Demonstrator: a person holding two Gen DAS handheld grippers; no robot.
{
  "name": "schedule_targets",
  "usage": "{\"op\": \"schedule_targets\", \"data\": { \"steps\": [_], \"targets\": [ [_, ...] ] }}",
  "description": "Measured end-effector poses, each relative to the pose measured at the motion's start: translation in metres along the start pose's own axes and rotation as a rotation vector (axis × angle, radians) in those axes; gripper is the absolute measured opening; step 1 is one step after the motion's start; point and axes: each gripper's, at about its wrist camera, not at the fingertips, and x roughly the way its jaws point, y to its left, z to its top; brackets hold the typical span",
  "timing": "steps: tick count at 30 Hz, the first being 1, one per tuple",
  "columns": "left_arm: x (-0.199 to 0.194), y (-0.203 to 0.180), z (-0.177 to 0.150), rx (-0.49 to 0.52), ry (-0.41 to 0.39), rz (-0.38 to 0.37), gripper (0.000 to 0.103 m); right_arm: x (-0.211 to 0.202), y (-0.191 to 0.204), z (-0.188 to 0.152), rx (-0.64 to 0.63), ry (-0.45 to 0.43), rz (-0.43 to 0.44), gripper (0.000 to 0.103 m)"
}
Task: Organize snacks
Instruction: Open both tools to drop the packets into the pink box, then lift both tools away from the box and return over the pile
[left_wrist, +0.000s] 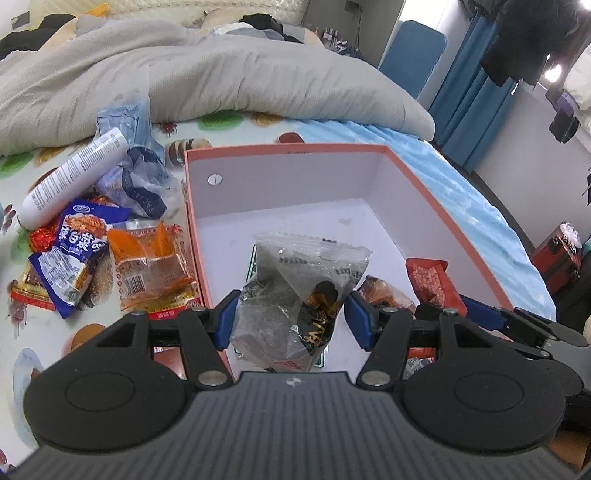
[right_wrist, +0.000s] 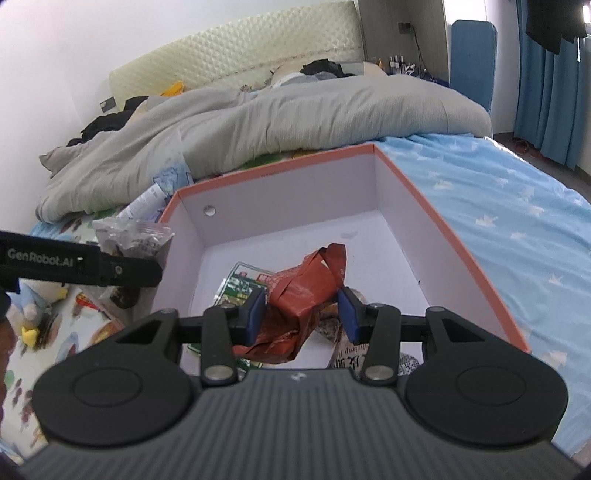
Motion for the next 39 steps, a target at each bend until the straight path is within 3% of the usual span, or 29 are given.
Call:
{"op": "schedule_targets", "data": {
  "steps": [8,15,32,39],
  "targets": [
    [-0.001,0.003,-0.001,-0.002,0.011,0.021,0.067,0.002,0.000,0.000,0.013,0.014,-0.006,0.049],
    [-0.029,-0.001,0.005,0.013,-0.055,0.010,0.073,-0.012,0.004,0.003,0.021,-0.015,0.022,0.052],
    [-0.157,-0.006,-0.002,0.047,-0.260,0.036,0.073,-0.094,0.043,0.021,-0.024,-0.197,0.081,0.052],
    [-0.197,0.010,-0.023,0.044,-0.310,0.076,0.074,-0.106,0.063,0.013,-0.034,-0.207,0.108,0.052]
  ]
}}
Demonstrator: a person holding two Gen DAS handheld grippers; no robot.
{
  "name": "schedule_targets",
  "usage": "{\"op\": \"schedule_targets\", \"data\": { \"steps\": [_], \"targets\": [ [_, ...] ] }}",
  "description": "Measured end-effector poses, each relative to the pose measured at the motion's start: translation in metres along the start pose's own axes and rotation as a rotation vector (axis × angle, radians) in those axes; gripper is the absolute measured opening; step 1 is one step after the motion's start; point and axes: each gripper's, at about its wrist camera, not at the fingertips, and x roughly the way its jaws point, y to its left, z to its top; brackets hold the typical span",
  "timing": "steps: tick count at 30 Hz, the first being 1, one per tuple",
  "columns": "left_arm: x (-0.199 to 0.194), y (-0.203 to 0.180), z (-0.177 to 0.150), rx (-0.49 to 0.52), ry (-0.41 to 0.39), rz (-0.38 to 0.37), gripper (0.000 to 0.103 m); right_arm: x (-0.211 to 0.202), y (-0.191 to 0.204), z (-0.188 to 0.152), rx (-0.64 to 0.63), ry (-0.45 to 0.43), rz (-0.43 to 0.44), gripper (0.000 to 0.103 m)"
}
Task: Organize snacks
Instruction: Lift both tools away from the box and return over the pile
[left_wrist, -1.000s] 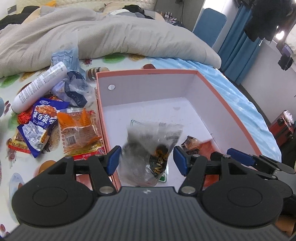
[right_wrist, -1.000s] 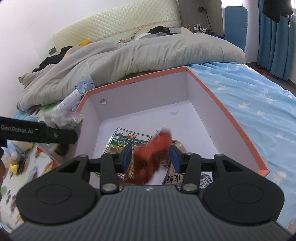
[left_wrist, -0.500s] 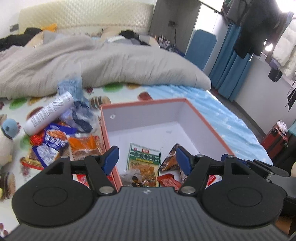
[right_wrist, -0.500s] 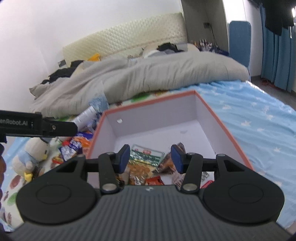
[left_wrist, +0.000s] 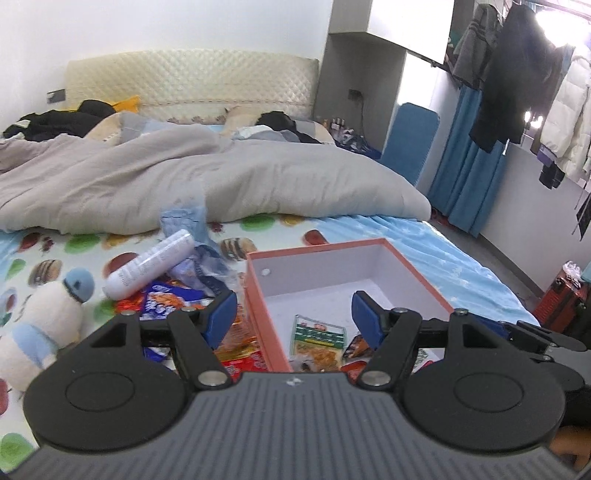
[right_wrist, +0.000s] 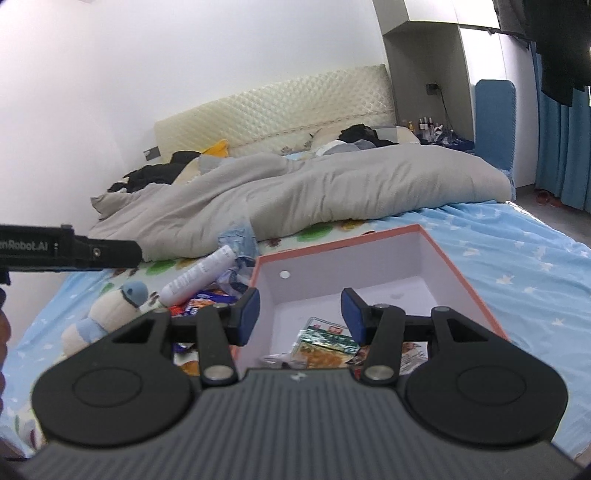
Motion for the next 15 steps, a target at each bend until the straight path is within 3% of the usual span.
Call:
{"op": "schedule_targets", "data": {
  "steps": [15],
  "targets": [
    [-0.052,0.069,-0.052,-0.031,-0.015,0.087,0.077,-0.009,0.069,-0.042,-0.054,-0.001,0.046,0.052]
  ]
}}
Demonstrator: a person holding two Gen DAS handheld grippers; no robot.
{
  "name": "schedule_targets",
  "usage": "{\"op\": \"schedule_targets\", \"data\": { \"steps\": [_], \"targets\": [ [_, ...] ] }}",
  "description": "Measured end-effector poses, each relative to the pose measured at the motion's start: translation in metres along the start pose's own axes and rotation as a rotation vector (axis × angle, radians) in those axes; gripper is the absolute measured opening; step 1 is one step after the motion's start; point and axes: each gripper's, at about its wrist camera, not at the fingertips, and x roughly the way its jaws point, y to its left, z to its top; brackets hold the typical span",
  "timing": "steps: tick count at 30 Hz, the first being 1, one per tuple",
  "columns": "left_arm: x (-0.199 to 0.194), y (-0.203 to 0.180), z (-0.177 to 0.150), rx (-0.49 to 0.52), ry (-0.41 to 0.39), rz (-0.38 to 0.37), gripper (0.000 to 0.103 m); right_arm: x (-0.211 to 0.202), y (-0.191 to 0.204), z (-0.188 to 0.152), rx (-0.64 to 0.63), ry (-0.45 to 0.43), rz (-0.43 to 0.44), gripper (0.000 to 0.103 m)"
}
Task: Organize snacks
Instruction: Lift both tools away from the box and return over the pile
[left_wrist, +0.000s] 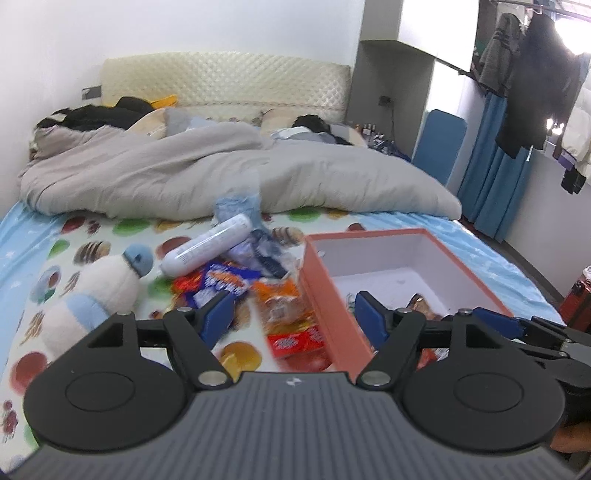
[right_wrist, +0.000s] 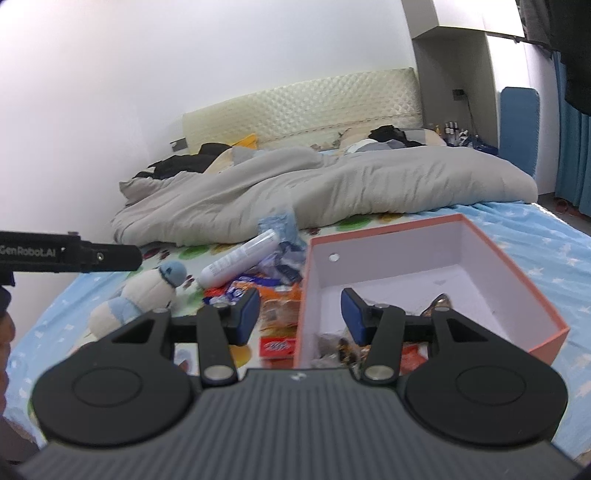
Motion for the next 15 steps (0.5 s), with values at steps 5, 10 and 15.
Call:
{"op": "schedule_targets", "data": {
  "steps": [5,10,15],
  "targets": [
    [-0.011,0.029,-0.024,-0.004,0.010,0.038,0.077,-0.001,0.021,-0.016,-0.017,0.018,0.022,0.052],
    [-0.020,0.048,-0.052,-0.030,0.016,0.058,0.077,-0.003,0.038,-0.034,-0.029,0.029,0.041,0.052],
    [-0.024,0.060,-0.079,-0.078,0.036,0.061,0.077,-0.003,0.049,-0.051,-0.049,0.059,0.058,0.052]
  ]
}}
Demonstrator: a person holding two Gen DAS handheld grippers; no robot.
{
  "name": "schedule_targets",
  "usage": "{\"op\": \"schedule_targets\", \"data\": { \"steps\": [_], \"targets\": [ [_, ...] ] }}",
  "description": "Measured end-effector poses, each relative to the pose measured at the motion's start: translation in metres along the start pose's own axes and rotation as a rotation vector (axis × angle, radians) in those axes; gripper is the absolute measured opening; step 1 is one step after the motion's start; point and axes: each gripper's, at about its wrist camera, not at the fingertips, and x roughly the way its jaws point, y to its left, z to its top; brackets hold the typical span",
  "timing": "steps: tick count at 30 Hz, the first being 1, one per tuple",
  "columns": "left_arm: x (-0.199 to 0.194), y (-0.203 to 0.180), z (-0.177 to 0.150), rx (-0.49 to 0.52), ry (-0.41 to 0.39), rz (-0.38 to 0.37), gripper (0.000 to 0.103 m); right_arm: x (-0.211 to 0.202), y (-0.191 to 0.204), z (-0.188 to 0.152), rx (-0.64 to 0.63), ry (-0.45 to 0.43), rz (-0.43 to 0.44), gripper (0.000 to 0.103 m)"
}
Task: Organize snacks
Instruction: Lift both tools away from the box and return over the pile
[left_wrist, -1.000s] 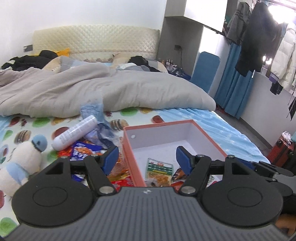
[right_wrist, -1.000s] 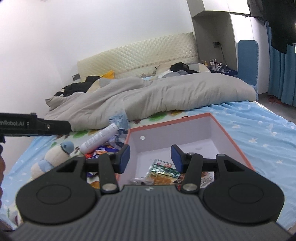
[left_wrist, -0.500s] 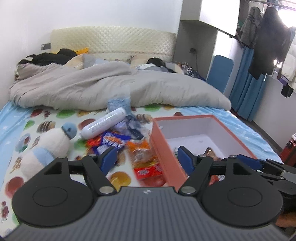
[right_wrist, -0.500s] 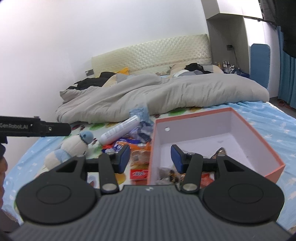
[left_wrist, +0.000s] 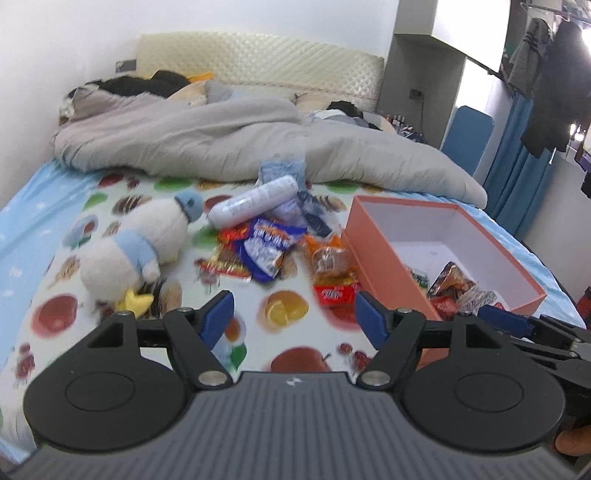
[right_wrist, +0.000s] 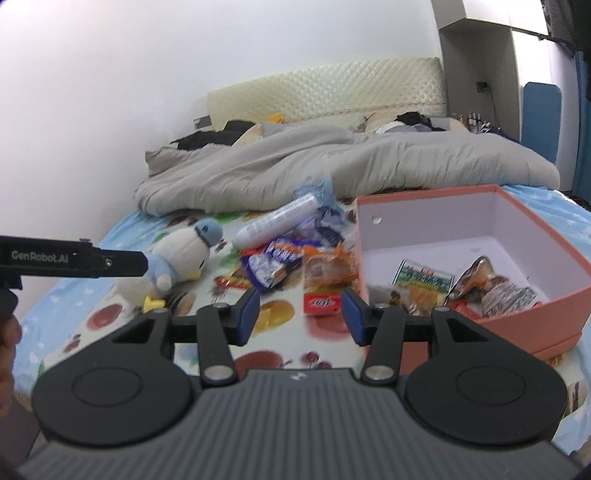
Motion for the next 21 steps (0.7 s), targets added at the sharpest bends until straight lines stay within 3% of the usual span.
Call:
{"op": "schedule_targets", "data": {
  "steps": [10,21],
  "targets": [
    [0.005,0.018,-0.044,-0.040,0.049,0.015,0.077,-0.003,0.017,-0.029,-0.041,0.038,0.004,0.052],
    [0.015,0.038,-0.053,-0.078,0.058,0.056,0.077,0.009,0.026,-0.040,-0.065,0.078,0.006,0.052]
  ]
}}
